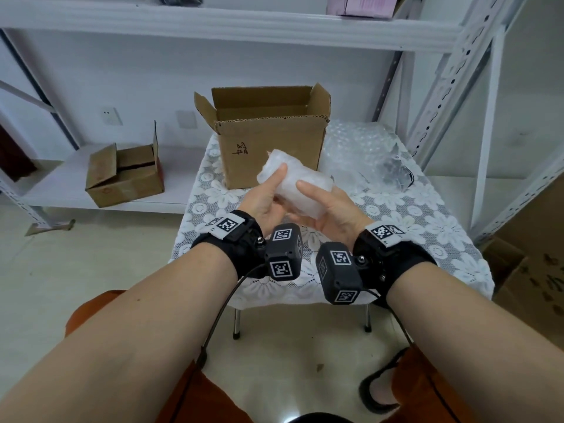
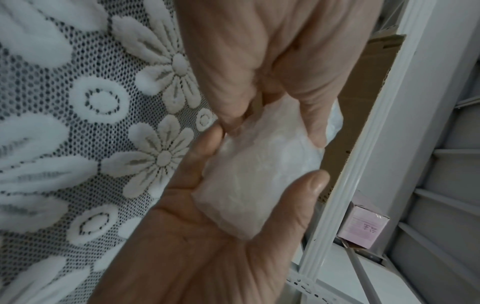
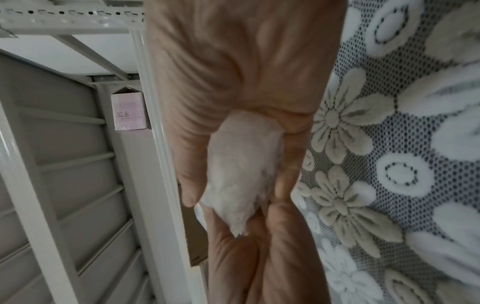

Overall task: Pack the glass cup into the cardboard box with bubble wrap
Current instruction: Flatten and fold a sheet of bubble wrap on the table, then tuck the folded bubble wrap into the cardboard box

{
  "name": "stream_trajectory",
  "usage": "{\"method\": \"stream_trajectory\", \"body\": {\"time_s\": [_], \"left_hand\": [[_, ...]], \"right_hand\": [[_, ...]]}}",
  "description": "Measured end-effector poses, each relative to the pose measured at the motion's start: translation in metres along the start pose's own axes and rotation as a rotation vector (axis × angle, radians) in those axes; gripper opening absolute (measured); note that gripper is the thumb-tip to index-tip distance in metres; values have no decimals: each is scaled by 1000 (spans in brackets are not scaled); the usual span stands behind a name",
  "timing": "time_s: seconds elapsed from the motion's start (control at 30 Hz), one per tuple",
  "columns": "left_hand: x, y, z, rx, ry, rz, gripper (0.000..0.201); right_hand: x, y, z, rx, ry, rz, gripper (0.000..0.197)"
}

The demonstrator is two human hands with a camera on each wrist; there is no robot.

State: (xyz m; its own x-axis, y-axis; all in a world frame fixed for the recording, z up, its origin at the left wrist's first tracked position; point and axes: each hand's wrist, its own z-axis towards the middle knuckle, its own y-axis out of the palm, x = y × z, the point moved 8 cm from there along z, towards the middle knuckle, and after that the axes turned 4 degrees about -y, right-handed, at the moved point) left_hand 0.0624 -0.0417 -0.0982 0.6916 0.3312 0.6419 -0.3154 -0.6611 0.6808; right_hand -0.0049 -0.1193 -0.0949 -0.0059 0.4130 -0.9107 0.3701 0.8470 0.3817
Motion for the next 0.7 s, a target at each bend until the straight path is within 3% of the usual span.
{"method": "stream_trajectory", "body": {"time_s": [0.13,0.27,0.37,0.43,0.53,0.6,0.7], "left_hand": [[19,-3,-2,53,46,188,36],[50,21,-11,58,153,765,30],[86,48,-19,96,382,1136,49],[121,58,-26,269,611,1272,57],[161,68,-34,451,826,1328,44],[164,77,-23,416,831,1459,39],[152,81,3,336,725,1630,39]], "right_hand": [[-9,-3,1,101,-32,89,56],[-34,-10,1,172,-70,99,52],[-64,-13,2,203,-139,116,35],[-86,-15,5,220,-192,132,29],[-112,-20,12,237,-254,152,31],[-127,-22,17,271,-303,133,36],[-149,-18,24,332,-381,74,34]]}}
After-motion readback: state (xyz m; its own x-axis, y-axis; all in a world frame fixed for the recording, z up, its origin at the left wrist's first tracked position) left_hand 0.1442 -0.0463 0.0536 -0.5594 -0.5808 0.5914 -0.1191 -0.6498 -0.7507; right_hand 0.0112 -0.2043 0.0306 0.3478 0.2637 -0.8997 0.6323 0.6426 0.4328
